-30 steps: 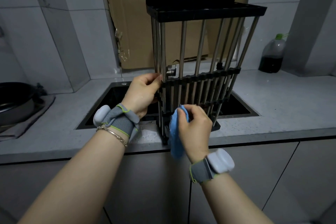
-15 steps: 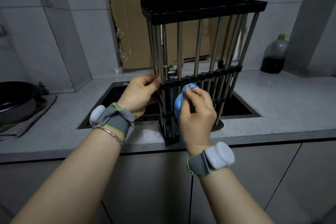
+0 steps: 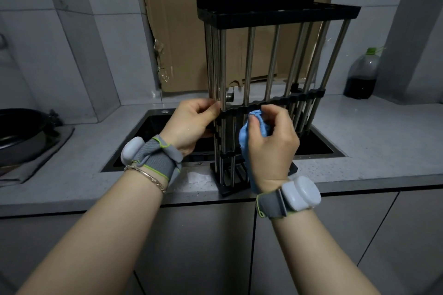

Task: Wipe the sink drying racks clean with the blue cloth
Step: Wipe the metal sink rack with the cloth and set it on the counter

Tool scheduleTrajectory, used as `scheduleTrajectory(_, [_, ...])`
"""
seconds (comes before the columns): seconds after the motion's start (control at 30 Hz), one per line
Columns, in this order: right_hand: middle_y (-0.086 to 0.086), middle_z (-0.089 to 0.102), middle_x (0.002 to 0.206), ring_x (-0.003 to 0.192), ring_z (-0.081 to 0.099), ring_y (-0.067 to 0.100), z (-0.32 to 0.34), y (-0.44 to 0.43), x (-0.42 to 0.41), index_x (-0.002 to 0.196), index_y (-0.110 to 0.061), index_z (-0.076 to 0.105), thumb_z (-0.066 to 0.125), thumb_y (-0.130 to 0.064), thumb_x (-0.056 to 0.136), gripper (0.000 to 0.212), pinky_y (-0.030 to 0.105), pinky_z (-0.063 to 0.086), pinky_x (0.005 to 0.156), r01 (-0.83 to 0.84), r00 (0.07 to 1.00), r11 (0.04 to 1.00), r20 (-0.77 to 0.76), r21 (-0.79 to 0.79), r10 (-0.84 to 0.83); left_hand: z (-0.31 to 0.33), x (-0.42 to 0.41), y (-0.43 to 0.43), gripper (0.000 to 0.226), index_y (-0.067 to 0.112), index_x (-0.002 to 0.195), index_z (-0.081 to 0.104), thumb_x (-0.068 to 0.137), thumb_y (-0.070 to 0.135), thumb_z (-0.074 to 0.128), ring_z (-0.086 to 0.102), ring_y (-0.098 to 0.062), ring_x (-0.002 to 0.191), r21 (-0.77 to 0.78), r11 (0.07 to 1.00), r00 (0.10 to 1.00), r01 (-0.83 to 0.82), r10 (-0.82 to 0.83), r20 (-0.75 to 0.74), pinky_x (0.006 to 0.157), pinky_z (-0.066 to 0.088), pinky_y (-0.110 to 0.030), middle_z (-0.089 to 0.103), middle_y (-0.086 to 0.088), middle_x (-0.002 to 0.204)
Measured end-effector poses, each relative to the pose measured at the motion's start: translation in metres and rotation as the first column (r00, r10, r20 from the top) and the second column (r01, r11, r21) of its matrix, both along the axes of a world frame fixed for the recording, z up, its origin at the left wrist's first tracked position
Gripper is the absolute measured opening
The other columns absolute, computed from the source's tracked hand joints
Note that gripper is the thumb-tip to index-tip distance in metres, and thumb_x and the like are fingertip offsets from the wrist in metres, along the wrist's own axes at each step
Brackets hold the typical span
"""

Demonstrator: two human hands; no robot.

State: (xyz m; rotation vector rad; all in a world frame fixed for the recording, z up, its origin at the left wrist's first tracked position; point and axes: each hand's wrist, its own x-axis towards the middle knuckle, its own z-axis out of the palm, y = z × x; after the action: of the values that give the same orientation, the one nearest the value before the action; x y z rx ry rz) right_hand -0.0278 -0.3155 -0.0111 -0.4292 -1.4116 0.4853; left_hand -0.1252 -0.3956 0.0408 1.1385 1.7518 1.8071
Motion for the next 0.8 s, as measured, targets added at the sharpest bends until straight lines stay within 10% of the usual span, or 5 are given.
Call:
scheduleTrajectory(0.23, [0.006, 0.059, 0.079, 0.076, 0.055, 0.025, -0.031, -0.002, -0.003, 0.082, -0.002, 0.071, 0.057, -0.024, 0.079, 0.026, 0.008, 0.039, 0.078, 0.041, 0.999, 0.995, 0.037, -0.091, -0.038, -0.003, -0.001, 0.001, 0.013, 0.012, 0.092, 0.065, 0.095, 0.015, 0.052, 0.058, -0.02, 0.089, 0.004, 1.0, 1.0, -0.012, 0.012, -0.004, 0.093, 0.046, -0.053, 0.064, -0.005, 0.088])
scheduleTrajectory(0.4, [0.006, 0.059, 0.079, 0.08, 0.048, 0.019, -0.014, -0.003, -0.002, 0.081, -0.005, 0.072, 0.064, -0.021, 0.077, 0.018, 0.048, 0.048, 0.07, 0.097, 0.995, 0.987, 0.027, -0.132, -0.094, -0.003, 0.0, 0.004, 0.013, 0.013, 0.091, 0.064, 0.095, 0.015, 0.052, 0.056, -0.023, 0.089, 0.008, 1.0, 1.0, -0.011, 0.011, -0.025, 0.091, 0.047, -0.054, 0.063, -0.008, 0.088])
scheduleTrajectory(0.8, [0.001, 0.057, 0.074, 0.075, 0.048, 0.015, -0.046, -0.004, -0.01, 0.079, -0.007, 0.072, 0.059, -0.026, 0.077, 0.023, 0.041, 0.047, 0.067, 0.055, 0.992, 0.985, 0.118, -0.161, -0.036, -0.005, -0.008, 0.0, 0.017, 0.015, 0.086, 0.063, 0.096, 0.013, 0.049, 0.056, -0.014, 0.076, 0.066, 0.998, 1.0, -0.002, 0.001, 0.015, 0.083, 0.047, -0.042, 0.063, -0.001, 0.08])
